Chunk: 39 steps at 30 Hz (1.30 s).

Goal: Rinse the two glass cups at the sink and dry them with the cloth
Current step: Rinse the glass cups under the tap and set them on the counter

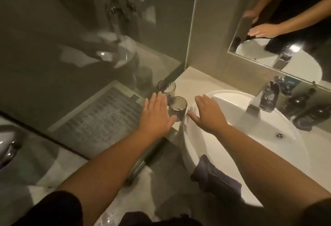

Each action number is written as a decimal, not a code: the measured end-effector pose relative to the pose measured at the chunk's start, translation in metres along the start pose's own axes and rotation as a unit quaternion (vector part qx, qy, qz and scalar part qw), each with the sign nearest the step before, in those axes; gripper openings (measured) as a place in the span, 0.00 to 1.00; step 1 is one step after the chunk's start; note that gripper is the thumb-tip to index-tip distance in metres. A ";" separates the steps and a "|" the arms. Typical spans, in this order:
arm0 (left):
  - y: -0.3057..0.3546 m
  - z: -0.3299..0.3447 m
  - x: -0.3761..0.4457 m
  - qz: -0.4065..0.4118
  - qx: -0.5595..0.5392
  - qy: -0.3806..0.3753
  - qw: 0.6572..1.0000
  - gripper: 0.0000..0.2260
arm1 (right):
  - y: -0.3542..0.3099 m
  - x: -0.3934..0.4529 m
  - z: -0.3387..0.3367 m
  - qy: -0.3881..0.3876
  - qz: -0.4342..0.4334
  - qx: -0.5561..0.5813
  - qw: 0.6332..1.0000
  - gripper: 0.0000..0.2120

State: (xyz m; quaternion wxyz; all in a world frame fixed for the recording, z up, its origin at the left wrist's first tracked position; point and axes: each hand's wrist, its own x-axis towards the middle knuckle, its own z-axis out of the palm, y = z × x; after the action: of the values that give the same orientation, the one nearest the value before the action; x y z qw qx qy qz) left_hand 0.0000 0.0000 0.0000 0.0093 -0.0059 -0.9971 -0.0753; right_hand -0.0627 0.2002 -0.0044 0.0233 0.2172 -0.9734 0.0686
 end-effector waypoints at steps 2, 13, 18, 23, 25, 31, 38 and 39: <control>0.004 0.007 0.009 -0.039 -0.038 -0.019 0.998 0.36 | 0.007 0.012 0.006 -0.027 -0.028 0.008 0.999 0.30; -0.006 0.062 0.059 -0.112 -0.201 -0.129 0.965 0.39 | 0.015 0.065 0.041 -0.097 -0.067 0.014 0.993 0.27; -0.009 0.080 0.072 -0.104 -0.260 -0.127 0.951 0.38 | 0.020 0.073 0.056 -0.119 -0.043 0.017 0.992 0.29; -0.009 0.083 0.072 -0.112 -0.349 -0.092 0.926 0.32 | 0.016 0.070 0.055 -0.110 -0.016 0.097 0.989 0.29; -0.008 0.075 0.070 -0.107 -0.382 -0.073 0.915 0.31 | 0.012 0.068 0.042 -0.101 -0.011 0.179 0.978 0.28; 0.002 0.015 0.077 -0.046 -0.441 -0.009 0.896 0.32 | 0.010 0.053 -0.034 -0.032 0.042 0.307 0.950 0.27; 0.041 -0.030 0.096 0.103 -0.463 -0.052 0.879 0.35 | 0.030 0.007 -0.091 0.042 0.098 0.340 0.934 0.25; 0.049 -0.031 0.096 0.122 -0.456 -0.064 0.879 0.36 | 0.035 -0.002 -0.094 0.046 0.108 0.340 0.933 0.25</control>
State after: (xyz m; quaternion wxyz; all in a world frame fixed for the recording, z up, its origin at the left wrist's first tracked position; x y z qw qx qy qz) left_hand -0.0951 0.0444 0.0402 -0.0492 -0.1362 -0.8425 -0.5189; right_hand -0.0737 0.2457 0.0843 -0.0148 0.1024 -0.9072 0.4079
